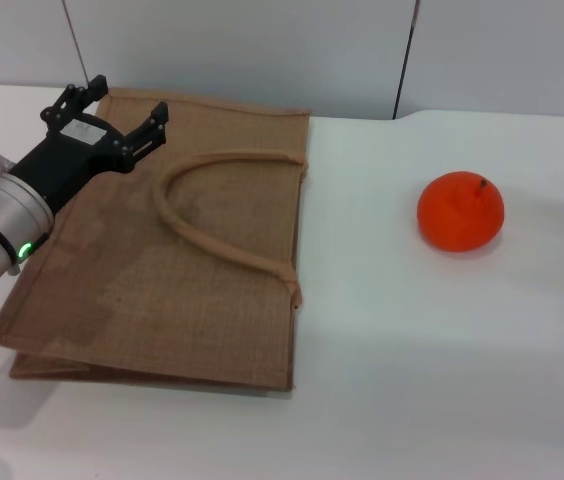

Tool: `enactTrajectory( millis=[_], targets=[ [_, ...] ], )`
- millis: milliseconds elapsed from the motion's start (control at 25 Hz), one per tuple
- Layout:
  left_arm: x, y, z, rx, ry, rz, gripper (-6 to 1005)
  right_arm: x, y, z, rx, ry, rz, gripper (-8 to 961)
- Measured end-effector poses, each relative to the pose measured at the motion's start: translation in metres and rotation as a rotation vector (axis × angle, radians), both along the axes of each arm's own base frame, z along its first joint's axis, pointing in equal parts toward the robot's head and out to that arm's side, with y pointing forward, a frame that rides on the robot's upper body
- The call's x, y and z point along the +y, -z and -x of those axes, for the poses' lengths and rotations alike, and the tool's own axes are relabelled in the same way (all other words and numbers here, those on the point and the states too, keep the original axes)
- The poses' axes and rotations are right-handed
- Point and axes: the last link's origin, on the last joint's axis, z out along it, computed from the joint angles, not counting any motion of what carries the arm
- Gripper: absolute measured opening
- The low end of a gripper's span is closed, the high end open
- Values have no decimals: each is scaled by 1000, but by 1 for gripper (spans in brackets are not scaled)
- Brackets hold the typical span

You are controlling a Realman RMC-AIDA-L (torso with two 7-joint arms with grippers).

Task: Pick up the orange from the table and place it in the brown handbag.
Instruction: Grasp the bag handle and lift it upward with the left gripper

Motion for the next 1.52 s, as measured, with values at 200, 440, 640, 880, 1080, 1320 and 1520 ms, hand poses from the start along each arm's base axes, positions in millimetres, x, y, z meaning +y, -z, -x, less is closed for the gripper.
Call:
enactTrajectory(
  millis=[200, 440, 640, 880, 1080, 1320, 1520],
  targets=[
    [0, 0, 0, -2, 0, 0, 869, 1, 0, 0, -1, 1, 1, 865],
    [0, 1, -1, 0, 4, 6, 866, 1, 1, -1, -3, 12, 8, 865],
    [0, 1, -1, 6, 8, 12, 863, 1, 1, -1, -3, 13, 8, 865],
    [0, 5, 2, -8, -20, 56, 860, 1, 3, -5, -7, 37, 21, 865],
    [6, 9, -2, -7, -36, 137, 857, 1, 3, -6, -9, 43, 24, 866],
    [9, 0, -9, -4, -43, 209, 854, 1, 3, -6, -9, 44, 24, 866],
    [10, -21, -12, 4, -67, 185, 851, 1, 3, -6, -1, 45, 25, 866]
  ],
)
